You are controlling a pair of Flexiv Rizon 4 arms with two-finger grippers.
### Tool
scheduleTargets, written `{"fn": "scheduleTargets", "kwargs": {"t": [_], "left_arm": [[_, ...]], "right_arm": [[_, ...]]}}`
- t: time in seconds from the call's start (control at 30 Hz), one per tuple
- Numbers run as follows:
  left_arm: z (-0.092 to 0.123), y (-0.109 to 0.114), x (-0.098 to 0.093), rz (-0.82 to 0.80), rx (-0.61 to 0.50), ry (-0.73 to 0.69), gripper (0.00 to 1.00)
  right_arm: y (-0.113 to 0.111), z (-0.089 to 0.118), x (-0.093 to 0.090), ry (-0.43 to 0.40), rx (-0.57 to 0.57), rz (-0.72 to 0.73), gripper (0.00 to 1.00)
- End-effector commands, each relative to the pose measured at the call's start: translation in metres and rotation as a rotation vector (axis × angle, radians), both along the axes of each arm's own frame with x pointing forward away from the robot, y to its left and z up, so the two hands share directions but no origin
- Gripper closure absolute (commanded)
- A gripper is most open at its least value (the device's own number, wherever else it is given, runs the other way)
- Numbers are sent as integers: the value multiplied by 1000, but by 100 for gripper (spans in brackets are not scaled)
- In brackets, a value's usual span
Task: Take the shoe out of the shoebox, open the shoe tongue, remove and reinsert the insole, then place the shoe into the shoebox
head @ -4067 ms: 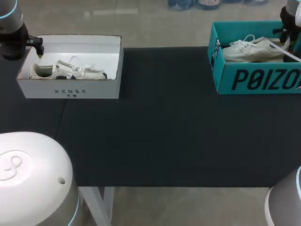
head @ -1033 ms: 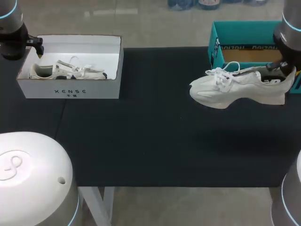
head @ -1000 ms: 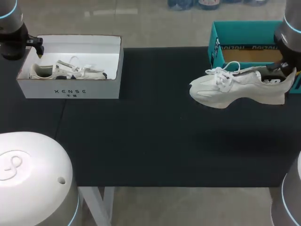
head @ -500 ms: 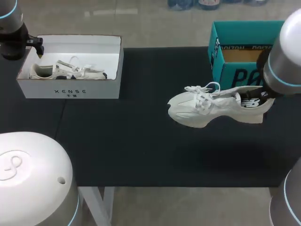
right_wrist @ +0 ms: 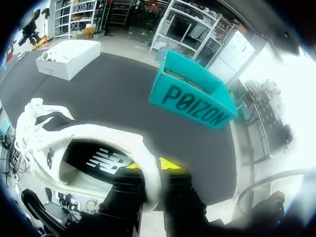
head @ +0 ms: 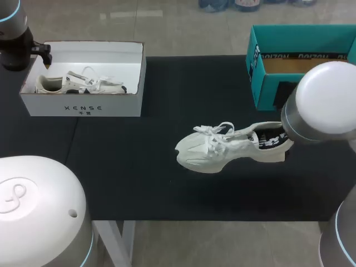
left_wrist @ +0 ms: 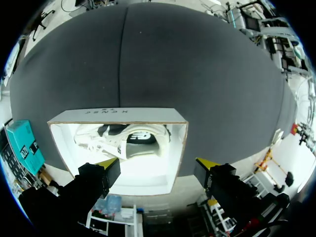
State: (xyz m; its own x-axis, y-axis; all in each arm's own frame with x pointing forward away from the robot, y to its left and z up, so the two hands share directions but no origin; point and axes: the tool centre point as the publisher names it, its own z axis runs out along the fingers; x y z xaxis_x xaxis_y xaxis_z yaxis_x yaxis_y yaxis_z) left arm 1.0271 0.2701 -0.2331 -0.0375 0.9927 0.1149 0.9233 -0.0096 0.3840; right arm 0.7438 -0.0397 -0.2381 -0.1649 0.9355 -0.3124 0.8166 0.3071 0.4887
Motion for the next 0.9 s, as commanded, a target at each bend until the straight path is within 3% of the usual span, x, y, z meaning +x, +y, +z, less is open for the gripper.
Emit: {"fn": "scheduleTargets", "kwargs": {"t": [0.03,0.37,0.57,0.9], "left_arm": [[0,0,0,-1,0,-1,0],[0,0,0,-1,0,-1,0],[0,0,0,-1,0,-1,0],[0,0,0,-1,0,-1,0]], "right_arm": [[17,-30,41,89,-40,-37,100],[27,-49,73,134,-14,-53,100],[40,-74,78,176,34,-49,100],[36,-106,86,218,43,-88,100]]}}
